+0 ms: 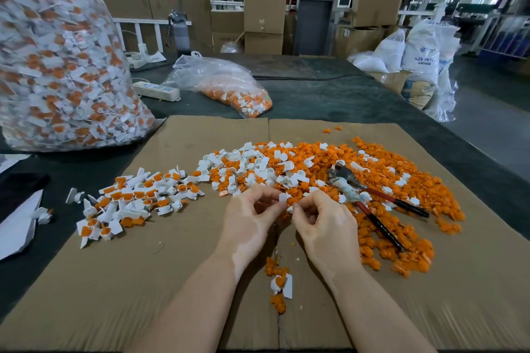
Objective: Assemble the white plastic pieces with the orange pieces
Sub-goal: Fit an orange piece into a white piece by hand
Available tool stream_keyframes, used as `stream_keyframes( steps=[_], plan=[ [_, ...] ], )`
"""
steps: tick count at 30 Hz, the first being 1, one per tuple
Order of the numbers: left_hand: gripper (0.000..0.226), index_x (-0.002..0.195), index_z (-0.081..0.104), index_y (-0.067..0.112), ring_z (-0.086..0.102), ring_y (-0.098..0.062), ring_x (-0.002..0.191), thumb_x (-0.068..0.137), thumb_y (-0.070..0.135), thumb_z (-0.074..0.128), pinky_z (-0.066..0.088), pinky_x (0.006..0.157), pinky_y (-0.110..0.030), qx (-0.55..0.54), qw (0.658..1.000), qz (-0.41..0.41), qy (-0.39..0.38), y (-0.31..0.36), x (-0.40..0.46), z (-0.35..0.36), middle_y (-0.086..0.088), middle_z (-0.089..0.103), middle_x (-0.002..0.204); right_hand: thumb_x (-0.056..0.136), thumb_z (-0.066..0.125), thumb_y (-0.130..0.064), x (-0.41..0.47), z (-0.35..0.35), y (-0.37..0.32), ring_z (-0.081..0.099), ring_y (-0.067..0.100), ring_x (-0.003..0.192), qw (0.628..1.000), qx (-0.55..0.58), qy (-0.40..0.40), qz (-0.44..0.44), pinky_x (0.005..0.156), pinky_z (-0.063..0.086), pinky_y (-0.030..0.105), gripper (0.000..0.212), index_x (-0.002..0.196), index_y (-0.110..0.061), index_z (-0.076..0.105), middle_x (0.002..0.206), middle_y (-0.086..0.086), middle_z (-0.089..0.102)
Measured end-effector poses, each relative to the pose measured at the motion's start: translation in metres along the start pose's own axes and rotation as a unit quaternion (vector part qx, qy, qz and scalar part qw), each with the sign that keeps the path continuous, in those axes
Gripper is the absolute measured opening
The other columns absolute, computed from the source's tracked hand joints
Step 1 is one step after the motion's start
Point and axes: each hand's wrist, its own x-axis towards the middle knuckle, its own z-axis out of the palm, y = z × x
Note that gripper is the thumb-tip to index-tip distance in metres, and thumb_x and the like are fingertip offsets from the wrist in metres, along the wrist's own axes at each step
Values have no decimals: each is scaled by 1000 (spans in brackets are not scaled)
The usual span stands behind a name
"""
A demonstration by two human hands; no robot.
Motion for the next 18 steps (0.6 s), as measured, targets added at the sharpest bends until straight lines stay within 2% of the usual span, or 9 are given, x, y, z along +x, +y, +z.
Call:
stream_keyframes(
  steps=[3, 7, 10, 12, 15, 18],
  plan=[
    [10, 84, 67, 26, 62, -4, 79, 83, 16, 69, 47, 69, -10, 49, 999, 10, -8, -1, -1, 2, 9, 67, 82, 78, 72, -8, -1, 0, -1, 50, 13, 50, 1000, -17, 6, -10, 56, 47, 33, 16, 67, -10, 60, 55, -2, 57],
    [9, 84, 67, 24, 61, -4, 78, 85, 15, 67, 46, 68, -10, 73, 997, 22, -24, 0, -2, 3, 8, 67, 82, 79, 71, -7, -2, 0, 1, 50, 14, 50, 1000, -2, -9, -3, 55, 44, 30, 17, 68, -10, 59, 55, -1, 57],
    [6, 85, 67, 18, 64, -7, 74, 86, 13, 66, 48, 64, -11, 13, 1000, -13, -14, -1, -1, 1, 1, 68, 80, 85, 66, -17, -1, 0, 2, 55, 11, 62, 998, 38, -45, 15, 62, 49, 32, 8, 79, -14, 65, 66, -6, 61],
    [3, 87, 67, 12, 65, -13, 73, 87, 12, 64, 52, 64, -16, -32, 999, -38, -9, -1, 0, 0, -6, 69, 79, 87, 64, -23, 0, 0, 1, 58, 10, 72, 996, 62, -58, 25, 67, 51, 30, 6, 87, -18, 67, 74, -9, 63],
    [8, 94, 66, 10, 66, -21, 76, 87, 10, 63, 55, 70, -24, -57, 997, -51, -12, -2, 1, -2, -13, 68, 82, 84, 67, -18, 1, -2, -1, 55, 5, 75, 997, 74, -33, 7, 66, 47, 17, 12, 96, -16, 66, 80, -9, 59],
    [13, 98, 65, 15, 65, -27, 77, 88, 8, 62, 54, 73, -30, -69, 996, -49, -24, -3, 1, -2, -19, 65, 81, 83, 68, -10, 2, -3, -1, 53, 7, 81, 998, 53, -36, -28, 74, 44, 16, 25, 107, -13, 66, 87, -10, 56]
  ],
)
